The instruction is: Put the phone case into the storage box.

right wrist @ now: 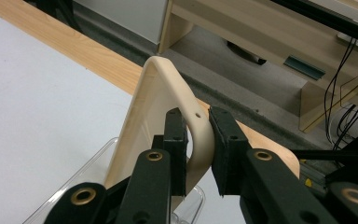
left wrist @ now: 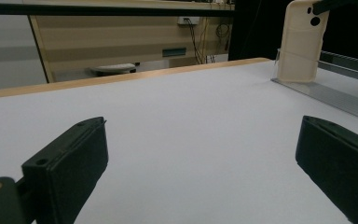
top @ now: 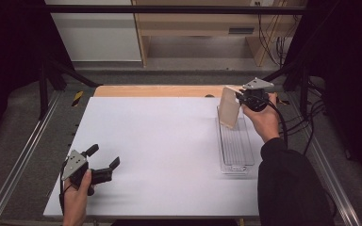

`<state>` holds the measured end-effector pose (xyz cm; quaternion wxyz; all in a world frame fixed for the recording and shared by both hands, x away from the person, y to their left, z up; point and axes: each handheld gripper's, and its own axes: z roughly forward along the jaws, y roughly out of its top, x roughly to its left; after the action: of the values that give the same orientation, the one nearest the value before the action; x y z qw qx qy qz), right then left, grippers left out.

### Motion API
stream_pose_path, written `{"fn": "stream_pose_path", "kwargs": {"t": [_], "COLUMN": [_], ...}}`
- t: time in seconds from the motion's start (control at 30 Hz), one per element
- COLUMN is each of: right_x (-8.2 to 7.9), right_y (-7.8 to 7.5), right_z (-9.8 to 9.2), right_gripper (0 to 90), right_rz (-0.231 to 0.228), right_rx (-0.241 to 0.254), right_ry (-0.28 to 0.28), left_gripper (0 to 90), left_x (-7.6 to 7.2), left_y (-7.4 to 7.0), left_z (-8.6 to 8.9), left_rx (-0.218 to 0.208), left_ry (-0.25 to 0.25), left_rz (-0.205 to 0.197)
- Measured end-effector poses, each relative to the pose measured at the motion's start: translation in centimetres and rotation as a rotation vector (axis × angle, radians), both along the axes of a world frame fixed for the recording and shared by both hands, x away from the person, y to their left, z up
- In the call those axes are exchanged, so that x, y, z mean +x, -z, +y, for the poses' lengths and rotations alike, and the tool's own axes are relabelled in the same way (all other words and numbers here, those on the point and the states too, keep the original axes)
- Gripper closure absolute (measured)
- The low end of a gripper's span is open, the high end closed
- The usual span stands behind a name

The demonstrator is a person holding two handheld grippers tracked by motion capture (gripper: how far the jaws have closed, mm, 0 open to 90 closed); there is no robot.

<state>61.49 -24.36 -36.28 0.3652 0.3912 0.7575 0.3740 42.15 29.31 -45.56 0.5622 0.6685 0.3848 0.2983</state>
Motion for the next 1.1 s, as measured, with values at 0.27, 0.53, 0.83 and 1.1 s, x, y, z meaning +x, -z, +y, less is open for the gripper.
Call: {"fn": "stream_pose_path", "kwargs": {"t": [0.27,0.53,0.83,1.1], "right_x": [0.05,0.27,0.38,0.48], "right_y": [0.09,0.25,0.21,0.43], "right_z": [0.22,0.13,0.21,0.52], "right_gripper": [77.1,77.0,76.8,76.6], "right_rz": [-0.013,-0.022,-0.034,-0.044], "right_rx": [0.000,0.006,0.011,0.008], "right_ry": [0.014,0.040,0.064,0.074], "left_gripper": [2.0,2.0,2.1,2.1], "left_x": [0.00,0.01,-0.01,-0.02], "left_y": [-0.01,-0.01,-0.04,-0.06], "left_z": [0.04,0.02,0.13,0.03], "left_rx": [-0.001,0.002,0.002,0.001], "left_ry": [-0.001,-0.001,-0.008,-0.004], "left_rz": [0.001,0.000,-0.002,-0.005]}}
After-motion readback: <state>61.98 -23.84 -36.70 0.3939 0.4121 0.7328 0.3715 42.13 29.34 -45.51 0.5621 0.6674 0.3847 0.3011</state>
